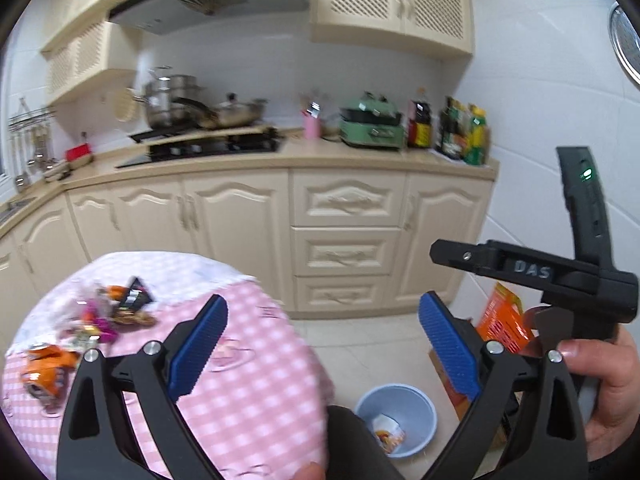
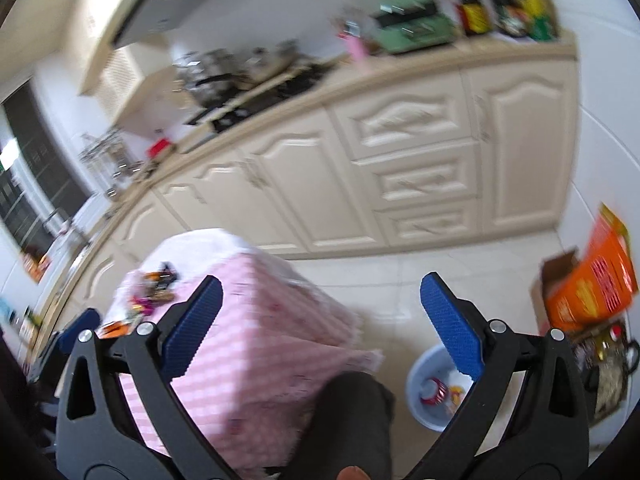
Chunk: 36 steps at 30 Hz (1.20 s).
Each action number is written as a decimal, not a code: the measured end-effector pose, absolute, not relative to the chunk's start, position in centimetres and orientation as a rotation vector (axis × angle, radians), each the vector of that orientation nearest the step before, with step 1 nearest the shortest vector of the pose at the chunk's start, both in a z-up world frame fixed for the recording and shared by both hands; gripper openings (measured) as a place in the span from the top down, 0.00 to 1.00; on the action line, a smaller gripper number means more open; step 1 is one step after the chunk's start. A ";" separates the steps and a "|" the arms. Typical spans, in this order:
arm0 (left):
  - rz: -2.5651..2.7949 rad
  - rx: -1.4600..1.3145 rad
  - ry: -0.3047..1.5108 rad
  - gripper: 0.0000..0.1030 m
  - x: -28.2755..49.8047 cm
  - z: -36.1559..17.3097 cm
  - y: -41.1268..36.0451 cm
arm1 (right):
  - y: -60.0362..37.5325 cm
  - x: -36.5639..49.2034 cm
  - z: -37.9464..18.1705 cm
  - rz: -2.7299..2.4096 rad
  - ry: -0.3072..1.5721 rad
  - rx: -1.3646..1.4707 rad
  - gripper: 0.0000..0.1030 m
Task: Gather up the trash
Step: 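Move both open tools back over the table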
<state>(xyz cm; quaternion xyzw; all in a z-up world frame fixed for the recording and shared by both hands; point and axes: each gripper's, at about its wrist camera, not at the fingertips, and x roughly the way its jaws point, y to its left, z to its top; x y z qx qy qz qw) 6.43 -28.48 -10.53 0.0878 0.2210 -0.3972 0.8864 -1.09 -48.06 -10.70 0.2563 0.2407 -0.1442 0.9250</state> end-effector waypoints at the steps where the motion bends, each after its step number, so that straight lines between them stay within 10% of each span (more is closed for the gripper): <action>1: -0.807 0.170 0.451 0.08 6.6 -10.0 -27.3 | -46.8 -0.6 -9.8 -0.270 0.485 0.505 0.06; 36: -0.261 0.006 0.486 0.06 15.0 -12.9 -1.1 | -26.5 11.1 -8.7 0.031 0.560 0.238 0.06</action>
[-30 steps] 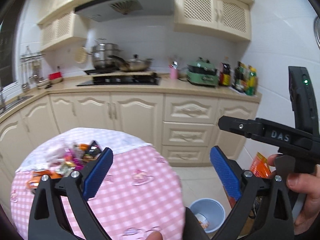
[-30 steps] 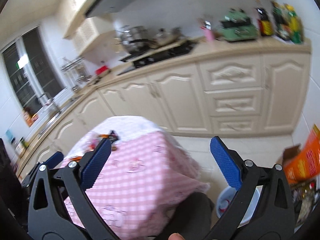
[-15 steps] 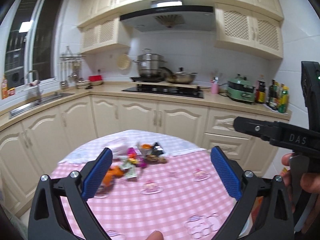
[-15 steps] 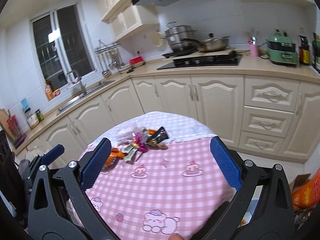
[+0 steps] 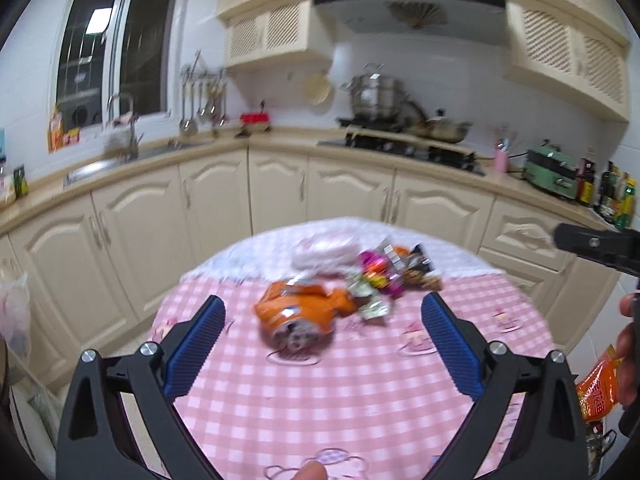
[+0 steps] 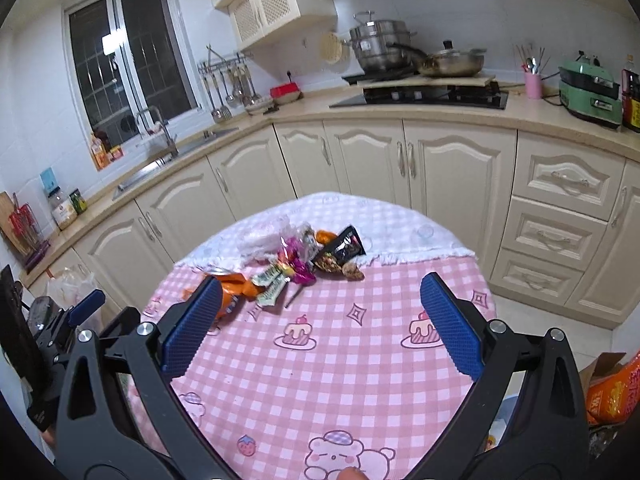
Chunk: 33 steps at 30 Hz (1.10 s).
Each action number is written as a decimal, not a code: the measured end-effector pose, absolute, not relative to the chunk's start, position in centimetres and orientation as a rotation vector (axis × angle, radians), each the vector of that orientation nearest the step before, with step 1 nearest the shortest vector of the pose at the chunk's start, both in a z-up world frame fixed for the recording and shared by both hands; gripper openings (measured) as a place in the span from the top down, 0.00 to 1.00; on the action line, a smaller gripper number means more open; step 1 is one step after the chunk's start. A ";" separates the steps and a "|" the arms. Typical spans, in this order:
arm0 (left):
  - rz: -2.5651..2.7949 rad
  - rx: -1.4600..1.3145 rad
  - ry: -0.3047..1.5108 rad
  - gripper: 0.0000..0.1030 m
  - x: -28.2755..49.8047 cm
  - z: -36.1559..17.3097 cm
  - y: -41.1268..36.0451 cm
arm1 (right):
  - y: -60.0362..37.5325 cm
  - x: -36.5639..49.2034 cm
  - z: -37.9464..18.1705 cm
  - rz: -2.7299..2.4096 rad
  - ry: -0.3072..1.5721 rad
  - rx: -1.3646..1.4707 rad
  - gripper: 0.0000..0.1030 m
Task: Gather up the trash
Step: 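Move both open tools back over the table, then grasp the orange Fanta can with the left tool while the right tool grasps the brown nut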
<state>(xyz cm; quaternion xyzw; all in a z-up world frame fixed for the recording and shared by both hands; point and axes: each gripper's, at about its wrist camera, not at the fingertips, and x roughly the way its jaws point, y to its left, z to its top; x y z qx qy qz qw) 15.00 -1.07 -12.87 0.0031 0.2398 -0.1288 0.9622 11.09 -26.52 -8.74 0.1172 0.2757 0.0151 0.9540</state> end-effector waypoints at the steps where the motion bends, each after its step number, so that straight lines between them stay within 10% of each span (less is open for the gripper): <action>1: -0.258 -0.003 0.507 0.06 15.9 -13.6 -0.7 | -26.5 11.6 -9.3 0.030 0.574 0.241 0.06; 17: -0.274 -0.284 0.801 0.09 28.9 -22.6 1.3 | -25.8 20.7 -15.6 0.014 0.745 0.188 0.06; 19: -0.303 -0.302 0.810 0.39 29.5 -22.9 1.1 | -26.0 22.4 -16.4 -0.006 0.772 0.163 0.06; 25: -0.355 -0.219 0.771 0.50 28.9 -22.3 -0.9 | -27.0 27.0 -19.4 -0.052 0.852 0.078 0.07; 33: -0.378 -0.126 0.716 0.64 27.8 -21.0 -2.1 | -26.9 29.2 -21.8 -0.018 0.898 0.032 0.62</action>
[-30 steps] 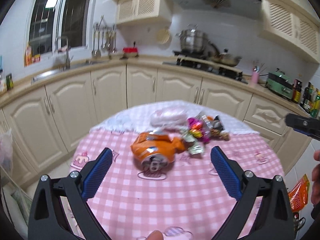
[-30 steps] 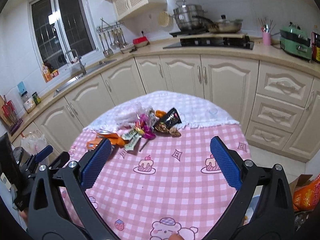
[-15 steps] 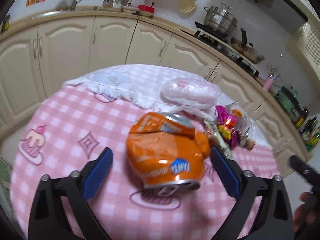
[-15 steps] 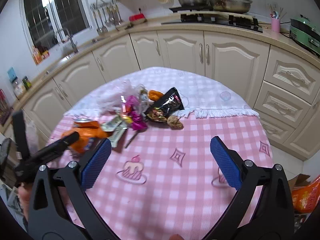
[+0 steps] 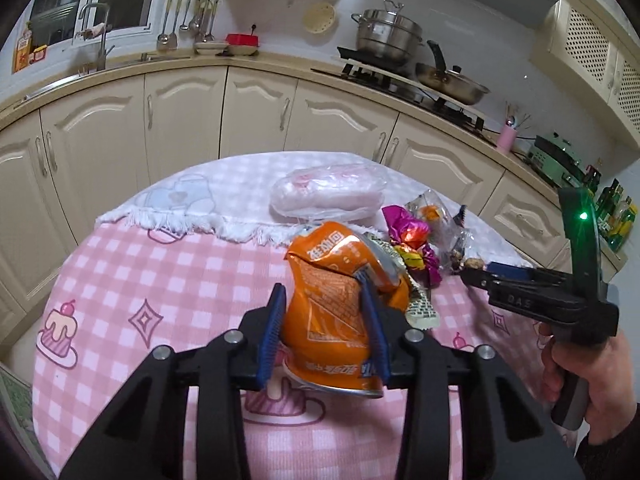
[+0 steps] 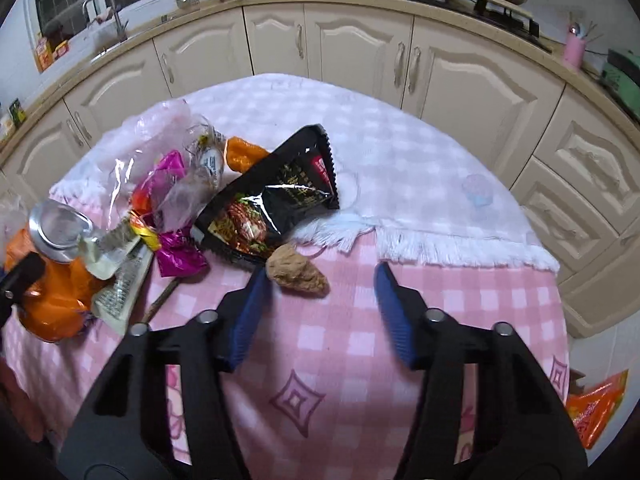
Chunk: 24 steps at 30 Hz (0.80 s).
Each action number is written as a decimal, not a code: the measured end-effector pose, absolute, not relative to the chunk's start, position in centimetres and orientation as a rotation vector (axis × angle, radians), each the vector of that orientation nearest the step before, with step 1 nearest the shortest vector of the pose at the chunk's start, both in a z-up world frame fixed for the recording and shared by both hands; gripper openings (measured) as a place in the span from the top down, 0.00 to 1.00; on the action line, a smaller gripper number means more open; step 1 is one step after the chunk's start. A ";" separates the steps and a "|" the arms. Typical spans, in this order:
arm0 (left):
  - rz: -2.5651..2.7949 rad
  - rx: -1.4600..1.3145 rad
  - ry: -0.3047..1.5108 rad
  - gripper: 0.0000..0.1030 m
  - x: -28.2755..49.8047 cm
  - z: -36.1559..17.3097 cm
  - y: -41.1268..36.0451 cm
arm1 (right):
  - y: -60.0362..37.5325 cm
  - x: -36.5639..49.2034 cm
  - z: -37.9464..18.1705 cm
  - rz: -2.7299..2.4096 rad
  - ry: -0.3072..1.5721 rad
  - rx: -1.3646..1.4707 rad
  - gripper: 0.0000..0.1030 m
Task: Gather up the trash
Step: 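Grasp the orange Fanta can with the left tool while the right tool grasps the brown nut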
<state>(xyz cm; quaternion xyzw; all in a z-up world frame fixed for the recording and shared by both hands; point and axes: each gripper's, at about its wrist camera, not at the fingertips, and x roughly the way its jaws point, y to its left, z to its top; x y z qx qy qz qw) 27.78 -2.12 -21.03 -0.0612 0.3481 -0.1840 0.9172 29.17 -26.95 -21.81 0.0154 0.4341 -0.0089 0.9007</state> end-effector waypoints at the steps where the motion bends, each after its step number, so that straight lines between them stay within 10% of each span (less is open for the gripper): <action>1: -0.378 -0.124 0.713 0.65 27.6 -21.0 -2.0 | -26.9 29.0 -21.7 -0.008 0.893 0.045 0.72; 10: -0.358 -0.120 0.668 0.88 24.9 -19.7 -0.3 | -27.2 25.3 -20.2 0.037 0.845 0.122 0.75; 24: -0.362 -0.111 0.582 0.89 19.5 -16.2 0.2 | -26.2 18.5 -15.2 0.109 0.725 0.157 0.75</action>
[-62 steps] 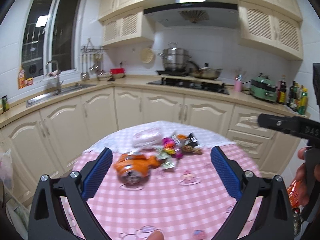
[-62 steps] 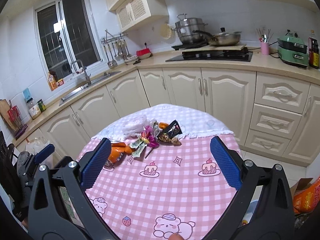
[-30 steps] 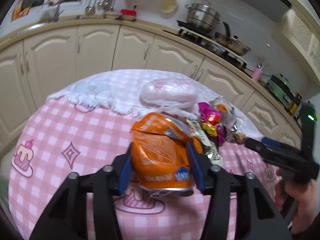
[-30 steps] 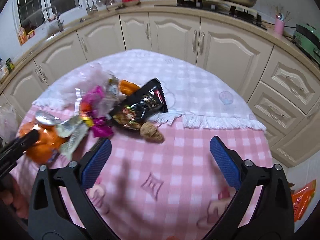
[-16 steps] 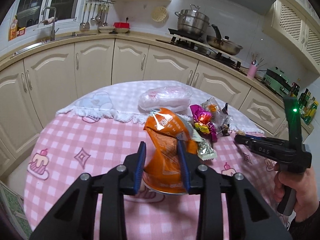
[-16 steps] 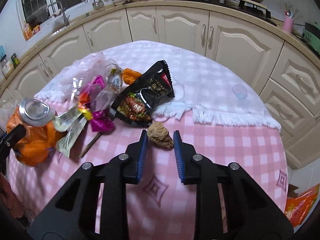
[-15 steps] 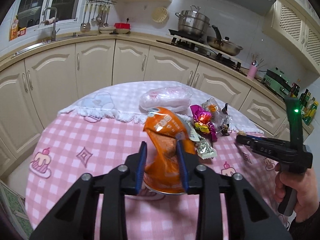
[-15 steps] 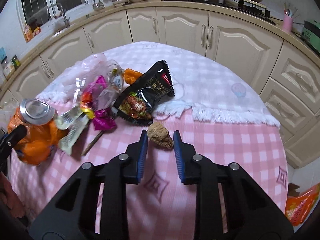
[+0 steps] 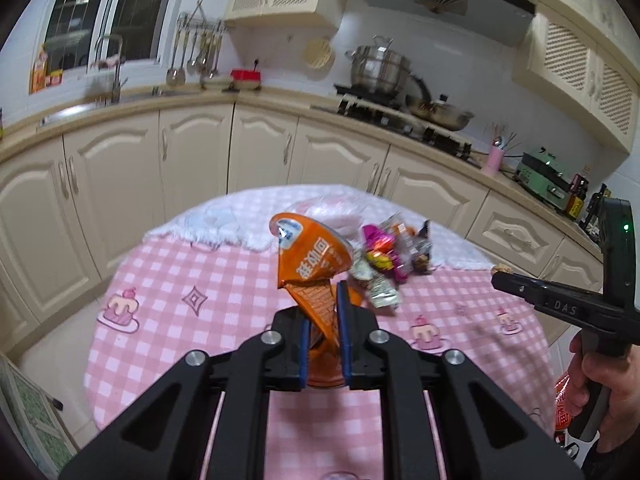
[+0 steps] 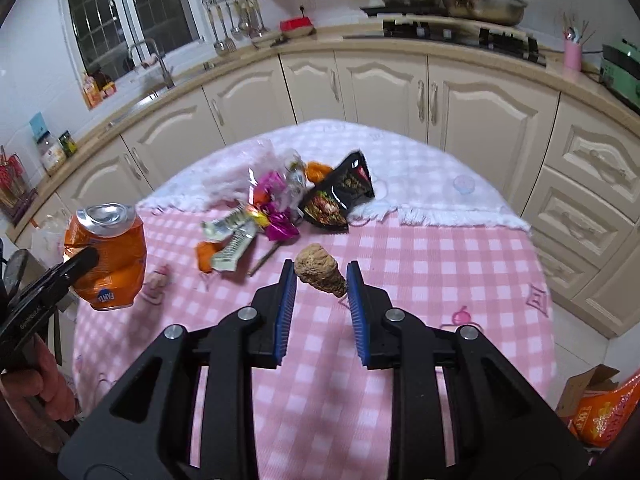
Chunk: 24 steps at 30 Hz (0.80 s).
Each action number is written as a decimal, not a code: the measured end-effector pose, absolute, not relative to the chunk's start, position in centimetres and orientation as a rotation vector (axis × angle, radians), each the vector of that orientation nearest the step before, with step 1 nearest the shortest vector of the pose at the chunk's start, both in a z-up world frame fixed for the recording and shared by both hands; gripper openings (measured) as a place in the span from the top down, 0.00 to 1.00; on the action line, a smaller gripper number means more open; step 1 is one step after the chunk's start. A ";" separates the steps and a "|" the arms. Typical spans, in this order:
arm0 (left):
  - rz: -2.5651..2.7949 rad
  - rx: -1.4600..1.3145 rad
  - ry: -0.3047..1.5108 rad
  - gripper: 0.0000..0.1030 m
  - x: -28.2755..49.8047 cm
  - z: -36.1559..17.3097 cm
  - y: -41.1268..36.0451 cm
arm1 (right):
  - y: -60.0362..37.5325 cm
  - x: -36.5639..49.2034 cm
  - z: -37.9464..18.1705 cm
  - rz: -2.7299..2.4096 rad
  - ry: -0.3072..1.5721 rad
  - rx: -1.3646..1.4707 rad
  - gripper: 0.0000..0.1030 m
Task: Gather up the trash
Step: 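Grasp the orange Fanta can with the left tool while the right tool grasps the brown nut, then carry the orange can and brown nut toward the blue bin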
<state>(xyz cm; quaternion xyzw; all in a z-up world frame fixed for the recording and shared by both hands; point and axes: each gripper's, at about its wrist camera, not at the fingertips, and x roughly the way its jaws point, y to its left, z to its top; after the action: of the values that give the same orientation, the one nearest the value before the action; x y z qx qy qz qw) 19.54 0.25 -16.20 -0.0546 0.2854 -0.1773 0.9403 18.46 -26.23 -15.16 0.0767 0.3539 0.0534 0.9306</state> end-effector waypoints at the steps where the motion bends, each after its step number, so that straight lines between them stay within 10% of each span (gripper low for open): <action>1: -0.367 -0.109 0.568 0.89 19.0 -15.6 0.0 | -26.2 17.8 -14.6 0.114 0.709 0.157 0.75; 24: -0.623 -0.001 0.399 0.89 10.8 -7.3 -13.2 | -34.6 4.9 -6.8 0.061 0.471 0.222 0.75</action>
<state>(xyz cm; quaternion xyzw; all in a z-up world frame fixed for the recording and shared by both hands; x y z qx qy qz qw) 10.79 -13.22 -7.25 -0.0007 0.1950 -0.3044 0.9324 4.87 -34.64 -6.79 0.1099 0.2326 0.0300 0.9659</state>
